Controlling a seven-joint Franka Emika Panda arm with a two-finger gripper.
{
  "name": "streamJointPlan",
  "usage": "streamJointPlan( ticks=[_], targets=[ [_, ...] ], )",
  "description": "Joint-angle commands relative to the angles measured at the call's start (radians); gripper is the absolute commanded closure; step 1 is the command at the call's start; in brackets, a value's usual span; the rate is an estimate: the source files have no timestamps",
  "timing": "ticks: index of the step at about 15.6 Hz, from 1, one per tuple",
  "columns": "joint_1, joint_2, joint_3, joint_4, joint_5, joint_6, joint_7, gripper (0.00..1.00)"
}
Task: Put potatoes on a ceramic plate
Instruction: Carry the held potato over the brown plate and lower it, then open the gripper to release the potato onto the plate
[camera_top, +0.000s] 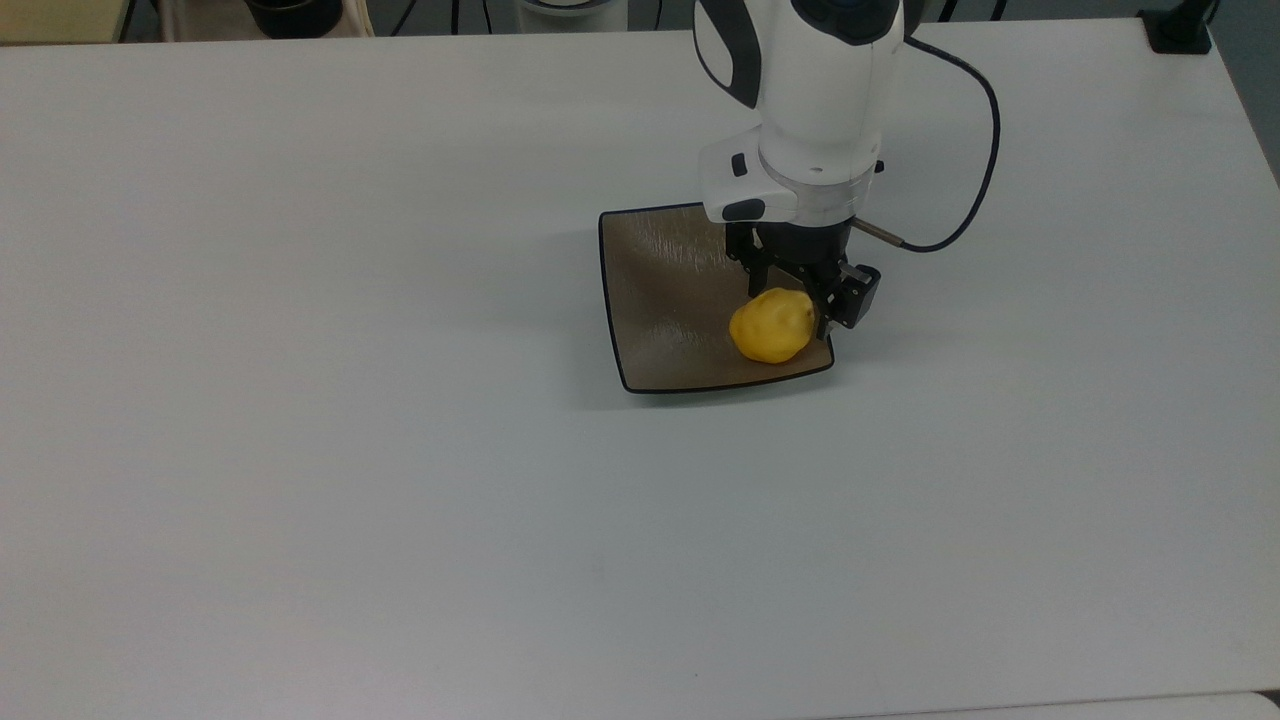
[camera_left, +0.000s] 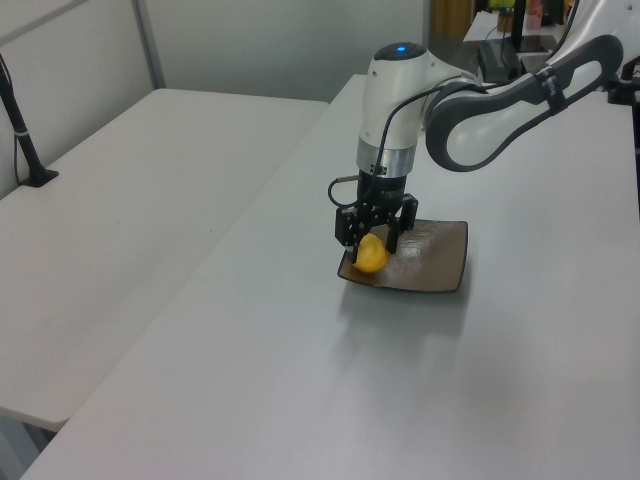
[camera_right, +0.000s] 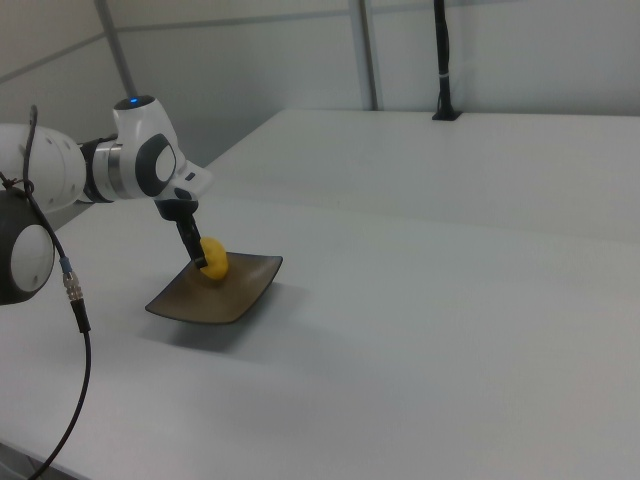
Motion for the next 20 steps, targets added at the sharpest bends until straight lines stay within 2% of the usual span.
streamJointPlan(
  ticks=[1,3,8,10,13,14,17,20],
  targets=[
    [0.008,-0.045,-0.029,-0.024,0.029,-0.027,-0.033,0.12],
    [0.000,-0.051,-0.032,-0.024,0.029,-0.050,-0.069,0.10],
    [-0.015,-0.095,-0.043,-0.025,0.046,-0.228,-0.385,0.02],
    [-0.017,-0.111,-0.074,-0.027,0.046,-0.281,-0.518,0.00],
    [-0.018,-0.129,-0.083,-0.048,0.043,-0.332,-0.699,0.00],
    [-0.017,-0.152,-0.103,-0.066,0.043,-0.338,-0.742,0.00],
    [-0.011,-0.255,-0.149,-0.151,0.043,-0.326,-0.824,0.00],
    [-0.017,-0.344,-0.189,-0.211,0.046,-0.326,-0.847,0.00]
  ],
)
